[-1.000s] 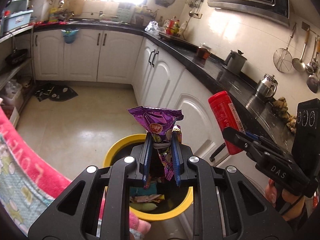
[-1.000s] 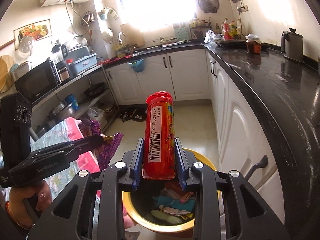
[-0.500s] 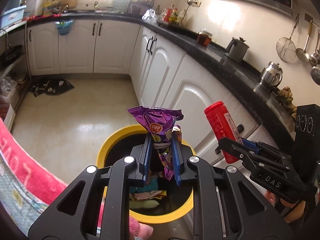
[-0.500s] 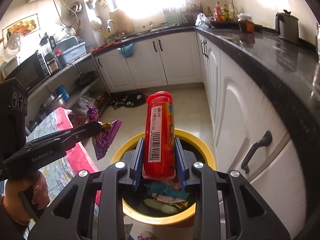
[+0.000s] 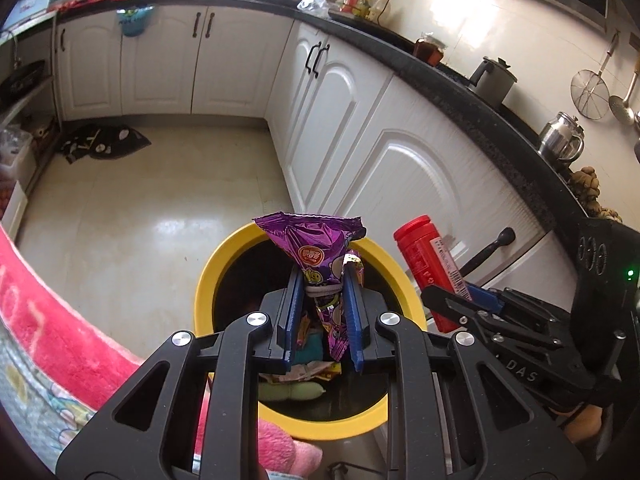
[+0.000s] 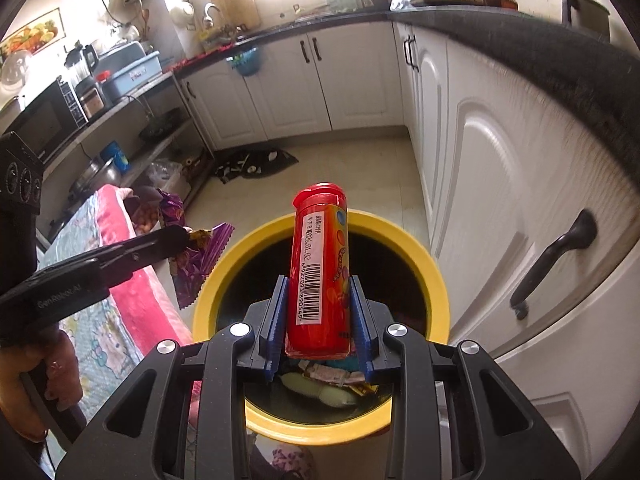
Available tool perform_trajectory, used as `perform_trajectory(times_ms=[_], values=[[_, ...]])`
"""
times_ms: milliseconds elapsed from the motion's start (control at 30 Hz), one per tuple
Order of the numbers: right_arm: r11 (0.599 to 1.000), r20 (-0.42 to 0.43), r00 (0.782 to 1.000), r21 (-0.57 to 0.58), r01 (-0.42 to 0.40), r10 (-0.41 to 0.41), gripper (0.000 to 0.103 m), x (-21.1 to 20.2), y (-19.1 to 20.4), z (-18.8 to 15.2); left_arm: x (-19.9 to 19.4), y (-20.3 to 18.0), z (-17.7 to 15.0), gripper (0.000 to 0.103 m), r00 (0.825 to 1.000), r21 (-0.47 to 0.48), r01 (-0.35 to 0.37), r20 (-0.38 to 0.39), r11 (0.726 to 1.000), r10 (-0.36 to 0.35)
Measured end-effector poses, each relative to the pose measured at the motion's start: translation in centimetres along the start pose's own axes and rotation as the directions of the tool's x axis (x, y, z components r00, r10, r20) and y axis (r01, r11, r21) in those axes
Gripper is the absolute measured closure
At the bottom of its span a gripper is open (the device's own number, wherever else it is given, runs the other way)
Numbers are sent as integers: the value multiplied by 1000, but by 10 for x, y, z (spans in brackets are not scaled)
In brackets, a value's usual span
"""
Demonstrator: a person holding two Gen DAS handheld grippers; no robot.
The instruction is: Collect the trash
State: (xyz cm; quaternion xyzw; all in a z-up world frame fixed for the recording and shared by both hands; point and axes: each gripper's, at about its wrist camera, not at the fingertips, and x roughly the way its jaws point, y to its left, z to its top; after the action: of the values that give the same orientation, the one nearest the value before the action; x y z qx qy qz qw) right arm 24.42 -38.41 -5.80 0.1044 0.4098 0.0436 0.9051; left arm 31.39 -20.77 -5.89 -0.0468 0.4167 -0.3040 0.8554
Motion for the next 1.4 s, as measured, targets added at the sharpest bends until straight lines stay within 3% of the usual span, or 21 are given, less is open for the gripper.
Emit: perform_trajectory(times_ms=[433,467,533,600,833,900,1067,1400], values=[[1000,-36,999,5,3,-3,73,16,0,1,11,8,-3,88,999,-20,-19,-36,1000,18],[1000,-42,999,8,2,-1,65,16,0,0,11,8,-2,87,999,-22,-24,-36,999,23],[999,-37,999,24,21,-20,53,15,-5,0,13,9,-1,75,999,-31,-35,-38,999,34],[999,-32,999,37,28,-26,53,13,-7,-1,12,11,-2,63,999,-42,-38,-38,998,37],[999,-14,999,30,36,-35,45,1,-4,-6,1,19,-7,43,996,-59,-74,-43,996,72],[999,-5,999,21,41,-41,43,-5,-1,-7,-4,21,-8,31,996,-62,-87,-42,994,84],[999,16,998,4,54,-54,31,-16,8,-10,-26,25,-14,11,992,-68,-123,-27,990,122],[996,71,995,-40,75,-72,9,-44,41,-20,-87,37,-30,11,980,-120,-194,13,974,197]])
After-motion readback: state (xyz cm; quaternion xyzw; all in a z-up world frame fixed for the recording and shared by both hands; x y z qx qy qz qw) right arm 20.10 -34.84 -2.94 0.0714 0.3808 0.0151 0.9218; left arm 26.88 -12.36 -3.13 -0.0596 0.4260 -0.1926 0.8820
